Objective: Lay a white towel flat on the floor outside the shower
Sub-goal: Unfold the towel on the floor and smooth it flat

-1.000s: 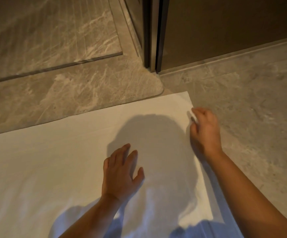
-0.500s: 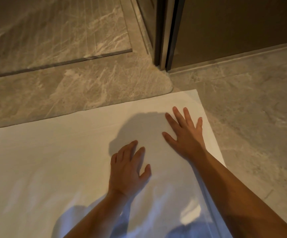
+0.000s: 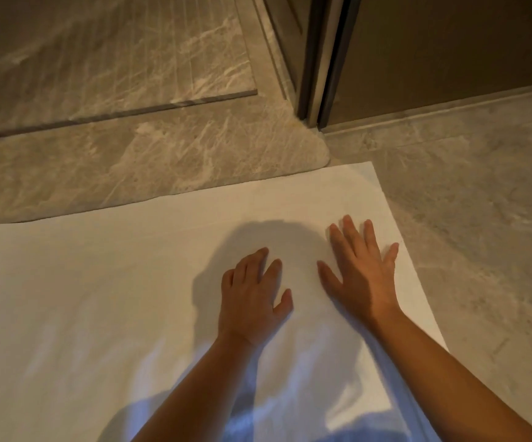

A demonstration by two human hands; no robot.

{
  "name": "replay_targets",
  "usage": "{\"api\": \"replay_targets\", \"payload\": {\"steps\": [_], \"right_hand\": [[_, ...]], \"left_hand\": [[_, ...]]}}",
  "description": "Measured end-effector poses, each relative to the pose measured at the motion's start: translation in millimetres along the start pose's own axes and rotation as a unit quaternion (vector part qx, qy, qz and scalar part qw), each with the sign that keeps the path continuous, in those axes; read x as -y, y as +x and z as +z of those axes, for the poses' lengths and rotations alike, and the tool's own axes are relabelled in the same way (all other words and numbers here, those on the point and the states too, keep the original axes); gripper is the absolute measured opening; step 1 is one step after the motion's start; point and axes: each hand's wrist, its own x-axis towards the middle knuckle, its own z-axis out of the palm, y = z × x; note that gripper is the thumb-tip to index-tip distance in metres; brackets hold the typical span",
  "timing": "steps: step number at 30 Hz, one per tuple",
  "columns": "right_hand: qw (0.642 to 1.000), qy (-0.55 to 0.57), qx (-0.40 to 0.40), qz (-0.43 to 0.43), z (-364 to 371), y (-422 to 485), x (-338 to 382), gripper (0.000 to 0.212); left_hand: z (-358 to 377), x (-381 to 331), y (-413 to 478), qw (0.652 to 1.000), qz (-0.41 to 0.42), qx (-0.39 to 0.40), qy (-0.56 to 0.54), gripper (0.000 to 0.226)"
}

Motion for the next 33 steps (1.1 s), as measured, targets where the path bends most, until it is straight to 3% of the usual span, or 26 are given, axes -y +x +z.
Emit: {"api": "replay_targets", "payload": {"steps": [4,8,12,16,20,23,28,33], "right_hand": [[0.997,-0.050,0.044,-0.044,6.6,-71.4,-7.9,0.064],[0.997,0.002,0.060,-0.041,3.6,-77.3,-21.8,0.053],[0.998,0.056,-0.010,-0.039,-9.9,-90.2,-12.2,0.042],[0.993,0.097,-0.058,-0.025,-4.2,-147.2,-0.6,0.043],[0.997,0.018,0.024,-0.067,11.0,-194.7,-1.3,0.042],[0.997,-0.056,0.038,-0.043,7.3,-204.6,-23.3,0.061],[0.993,-0.065,0.055,0.084,-6.6,-232.5,-58.9,0.077],[1.000,-0.003,0.007,0.014,-19.5,-221.1,-28.5,0.072]], "left_hand": [[-3.3,-1.8,-1.5,1.000,0.003,0.009,0.011,0.048],[-8.9,-14.0,-12.3,1.000,0.006,0.015,-0.011,0.044],[-22.5,-31.3,-47.0,0.996,0.032,-0.010,-0.087,0.029],[-18.7,-41.6,-101.1,0.993,0.087,-0.005,-0.080,0.035],[-11.7,-41.7,-142.3,0.996,0.058,0.064,-0.003,0.046],[-9.6,-31.5,-158.8,0.994,0.053,0.099,0.008,0.050],[-12.7,-21.1,-159.7,0.990,0.078,0.121,0.005,0.051],[-29.6,-19.5,-151.7,0.987,0.105,0.103,-0.065,0.044]]}}
